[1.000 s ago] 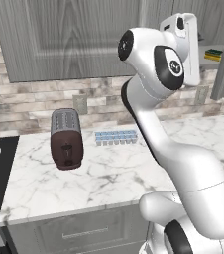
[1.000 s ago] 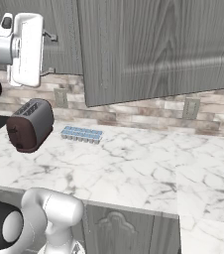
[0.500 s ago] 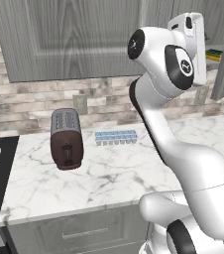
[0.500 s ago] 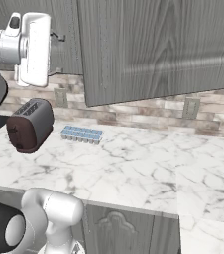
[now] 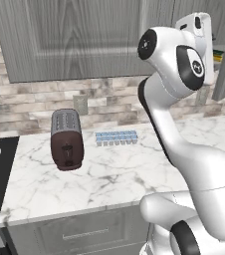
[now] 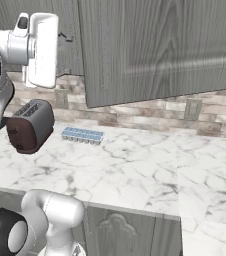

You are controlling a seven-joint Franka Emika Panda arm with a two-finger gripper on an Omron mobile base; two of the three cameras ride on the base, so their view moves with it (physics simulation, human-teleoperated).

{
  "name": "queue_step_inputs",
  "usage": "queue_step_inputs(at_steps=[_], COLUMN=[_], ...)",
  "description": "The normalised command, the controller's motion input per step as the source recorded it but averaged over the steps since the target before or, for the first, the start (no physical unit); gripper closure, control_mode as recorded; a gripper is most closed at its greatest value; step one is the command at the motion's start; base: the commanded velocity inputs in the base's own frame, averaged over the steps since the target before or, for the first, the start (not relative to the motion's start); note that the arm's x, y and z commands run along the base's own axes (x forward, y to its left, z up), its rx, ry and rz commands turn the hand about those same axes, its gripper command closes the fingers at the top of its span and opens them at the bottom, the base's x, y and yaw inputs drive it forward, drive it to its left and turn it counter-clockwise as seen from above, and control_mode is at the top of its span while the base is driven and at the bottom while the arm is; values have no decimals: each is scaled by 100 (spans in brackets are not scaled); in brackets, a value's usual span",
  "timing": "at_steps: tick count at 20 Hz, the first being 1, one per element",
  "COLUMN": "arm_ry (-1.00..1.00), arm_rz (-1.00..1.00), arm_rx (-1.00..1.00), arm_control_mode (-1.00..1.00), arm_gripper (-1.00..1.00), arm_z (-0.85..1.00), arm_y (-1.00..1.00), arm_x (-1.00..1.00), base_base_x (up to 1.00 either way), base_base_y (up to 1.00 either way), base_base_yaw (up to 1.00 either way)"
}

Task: Pick the spray and sponge from the cabinet and place them on the counter.

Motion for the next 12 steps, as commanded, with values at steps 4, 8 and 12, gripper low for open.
queue_step_inputs(at_steps=[4, 8, 12], arm_ry=[0, 0, 0], arm_rz=[0, 0, 0], arm_rx=[0, 0, 0], arm_control_mode=[-100, -100, -100], arm_gripper=[-100, -100, -100], arm_z=[-5, -7, -9], arm_y=[-1, 0, 0], arm_x=[12, 18, 19], base_base_x=[0, 0, 0], base_base_y=[0, 0, 0], base_base_yaw=[0, 0, 0])
